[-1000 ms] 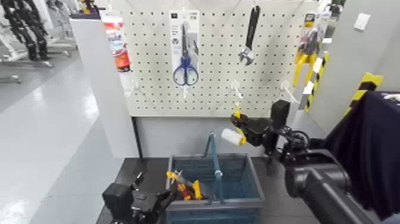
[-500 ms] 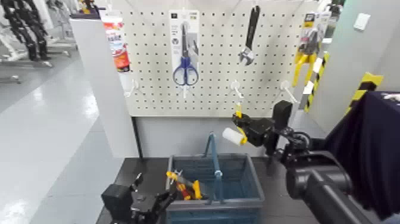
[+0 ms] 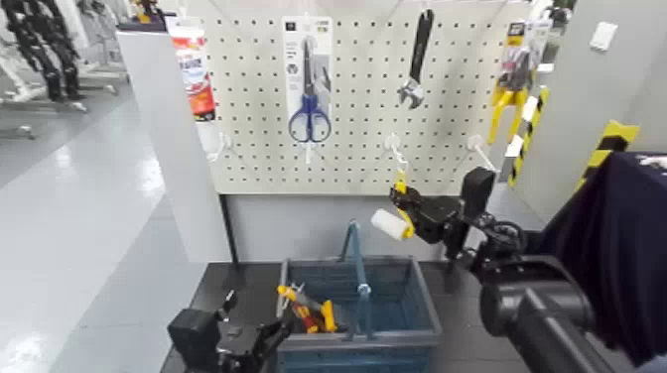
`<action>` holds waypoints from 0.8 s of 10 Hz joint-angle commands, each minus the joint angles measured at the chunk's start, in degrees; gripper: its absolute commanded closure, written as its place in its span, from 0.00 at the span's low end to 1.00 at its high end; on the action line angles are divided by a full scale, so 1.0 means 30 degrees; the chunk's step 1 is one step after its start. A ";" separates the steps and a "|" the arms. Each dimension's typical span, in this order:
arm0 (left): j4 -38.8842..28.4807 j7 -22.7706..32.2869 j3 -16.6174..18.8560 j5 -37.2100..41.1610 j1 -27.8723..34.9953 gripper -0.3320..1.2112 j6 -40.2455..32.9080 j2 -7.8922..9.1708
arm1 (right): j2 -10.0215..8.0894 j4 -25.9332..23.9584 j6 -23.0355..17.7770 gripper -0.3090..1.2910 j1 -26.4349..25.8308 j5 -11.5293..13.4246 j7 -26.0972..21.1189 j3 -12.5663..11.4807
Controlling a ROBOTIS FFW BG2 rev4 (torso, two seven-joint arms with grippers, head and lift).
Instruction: Put the yellow roller into the crate.
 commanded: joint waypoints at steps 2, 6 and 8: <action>-0.0030 0.0000 0.0103 0.0000 0.0088 0.32 0.0027 -0.0036 | -0.0111 -0.2713 0.1012 0.92 0.1485 -0.0289 0.0001 -0.0254; -0.0030 0.0000 0.0162 0.0000 0.0176 0.32 0.0027 -0.0095 | -0.0198 -0.4910 0.1685 0.92 0.2452 -0.0523 0.0118 -0.0166; -0.0059 0.0000 0.0221 -0.0029 0.0205 0.32 0.0027 -0.0095 | -0.0257 -0.7078 0.2271 0.92 0.3419 -0.0582 0.0030 -0.0371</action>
